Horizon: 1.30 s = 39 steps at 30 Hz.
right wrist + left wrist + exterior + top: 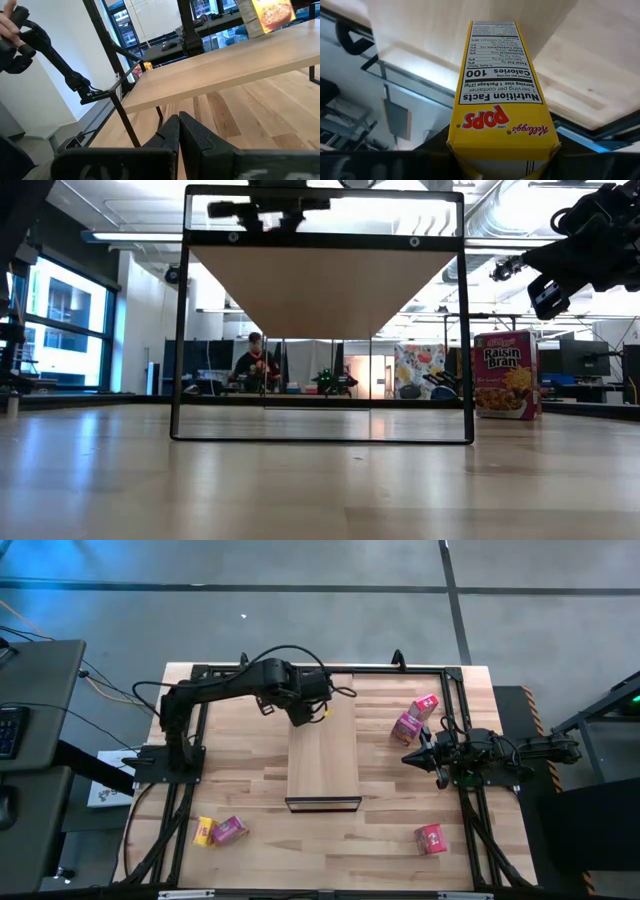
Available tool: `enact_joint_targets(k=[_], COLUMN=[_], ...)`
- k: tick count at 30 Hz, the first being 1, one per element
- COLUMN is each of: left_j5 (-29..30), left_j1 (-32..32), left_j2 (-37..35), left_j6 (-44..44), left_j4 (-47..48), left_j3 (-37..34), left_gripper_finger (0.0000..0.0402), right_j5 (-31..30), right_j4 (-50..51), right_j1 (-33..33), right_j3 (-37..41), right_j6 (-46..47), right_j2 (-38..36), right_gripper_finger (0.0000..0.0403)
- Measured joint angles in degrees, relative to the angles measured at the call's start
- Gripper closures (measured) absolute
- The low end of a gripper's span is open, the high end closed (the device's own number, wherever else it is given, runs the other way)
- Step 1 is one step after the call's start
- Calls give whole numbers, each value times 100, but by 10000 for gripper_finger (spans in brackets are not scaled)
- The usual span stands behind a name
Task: Stack cereal on shelf
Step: Put the top yellow cereal box on the shelf
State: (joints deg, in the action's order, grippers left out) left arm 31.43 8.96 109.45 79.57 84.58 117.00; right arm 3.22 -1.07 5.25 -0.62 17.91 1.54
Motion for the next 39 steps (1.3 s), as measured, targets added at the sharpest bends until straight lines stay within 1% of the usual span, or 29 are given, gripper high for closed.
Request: enact_joint_targets(k=[4, 9, 16, 20, 24, 30, 34, 39], left_j5=[143, 333, 380, 383, 370, 81, 117, 174], left_j1=[73, 62, 23, -21, -67, -89, -95, -148], left_j2=[191, 312, 304, 310, 325, 354, 354, 352], left_j6=[201, 215, 163, -110, -142, -162, -156, -149], left_j4=[-138, -158, -224, -277, -468, -528, -525, -556], left_j3=[12, 29, 14, 9, -1, -19, -19, -19], left_gripper_finger=[268, 268, 268, 264, 244, 204, 182, 166], right_j5=[0, 0, 0, -2, -2, -2, -1, -2], right_j4=[-1, 1, -1, -1, -1, -1, 0, 1], right_j1=[-1, 1, -1, 1, 1, 1, 0, 1], right_j3=[0, 2, 1, 0, 2, 2, 2, 2], right_j6=[0, 0, 0, 2, 2, 1, 0, 0], right_j2=[-2, 0, 0, 0, 0, 0, 0, 0], right_gripper_finger=[402, 402, 402, 402, 402, 402, 402, 402])
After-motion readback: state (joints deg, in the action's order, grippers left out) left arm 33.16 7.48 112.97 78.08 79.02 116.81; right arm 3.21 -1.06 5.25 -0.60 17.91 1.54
